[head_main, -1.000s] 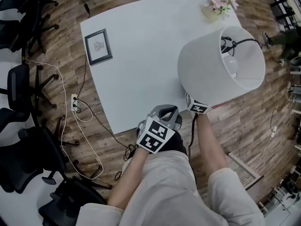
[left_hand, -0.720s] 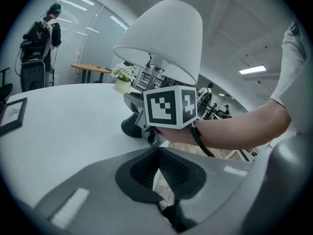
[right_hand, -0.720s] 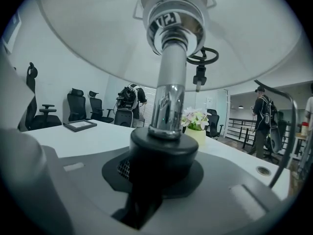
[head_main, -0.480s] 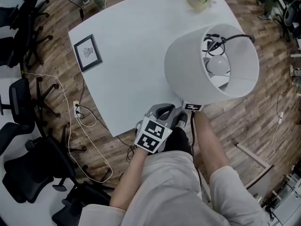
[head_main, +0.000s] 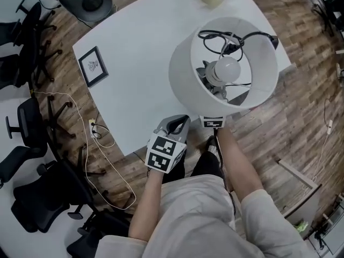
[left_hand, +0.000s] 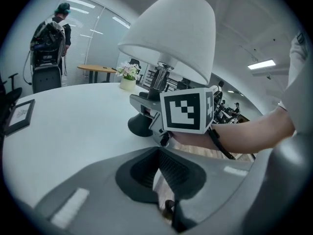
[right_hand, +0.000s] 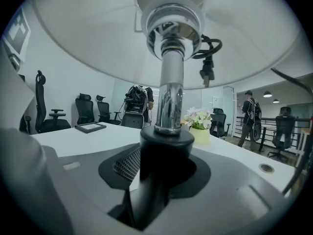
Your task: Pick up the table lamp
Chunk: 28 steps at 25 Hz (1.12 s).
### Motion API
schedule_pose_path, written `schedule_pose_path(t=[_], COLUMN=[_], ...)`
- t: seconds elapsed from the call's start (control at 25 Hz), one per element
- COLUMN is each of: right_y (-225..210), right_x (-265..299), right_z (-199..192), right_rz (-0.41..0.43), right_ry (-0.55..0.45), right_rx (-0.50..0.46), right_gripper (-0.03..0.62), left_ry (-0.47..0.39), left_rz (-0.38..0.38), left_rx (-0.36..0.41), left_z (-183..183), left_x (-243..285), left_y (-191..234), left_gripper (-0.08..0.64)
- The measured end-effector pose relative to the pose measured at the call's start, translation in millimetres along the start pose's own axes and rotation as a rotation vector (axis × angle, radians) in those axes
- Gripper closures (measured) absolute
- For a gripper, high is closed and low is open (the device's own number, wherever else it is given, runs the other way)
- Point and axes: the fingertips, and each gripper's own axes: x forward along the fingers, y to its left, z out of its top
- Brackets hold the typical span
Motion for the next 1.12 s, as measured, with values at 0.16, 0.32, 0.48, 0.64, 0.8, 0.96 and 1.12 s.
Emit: schedule_pose_path(t=[0.16,0.32,0.48,0.64,0.8,0.96,1.12], right_y=[1,-3,-2,-4,-6,-6,-10], right_x=[-5,-9,-5,0,3,1,-6], right_z=[1,0,-4,-7,-3,0,10], right_rz=[0.015,-0.005,0.006,0.001,-0.022,-0.046,-0.097], right_ry=[-0.018,-0.011,0.011,0.029,0.018,0.002,-0.032], right_rx=[-0.006,-0.006,-0.02,-0.025,-0.03,-0.024,-0.036], right_gripper=[0.413,0.463,0.466,0.454,0.448,0.428,0.417], left_ry=[-0.008,-0.019,-0.013,-0.013,-0.013,-0.004,0.002], left_rz=[0.044,0.073,0.082,0.078,0.072,0.068,0.078], left_rx=[-0.03,-0.067,-0.081,-0.084,-0.081,-0.078,-0.035], left_z=[-6,-16,-24,-25,-22,-24,-23], left_x=[0,-7,-8,-8,-7,-8,-9], left_y=[-1,-6,-6,-2,4,8,7], left_gripper=[0.558,0.56,0.56,0.558,0.56,0.559,0.56])
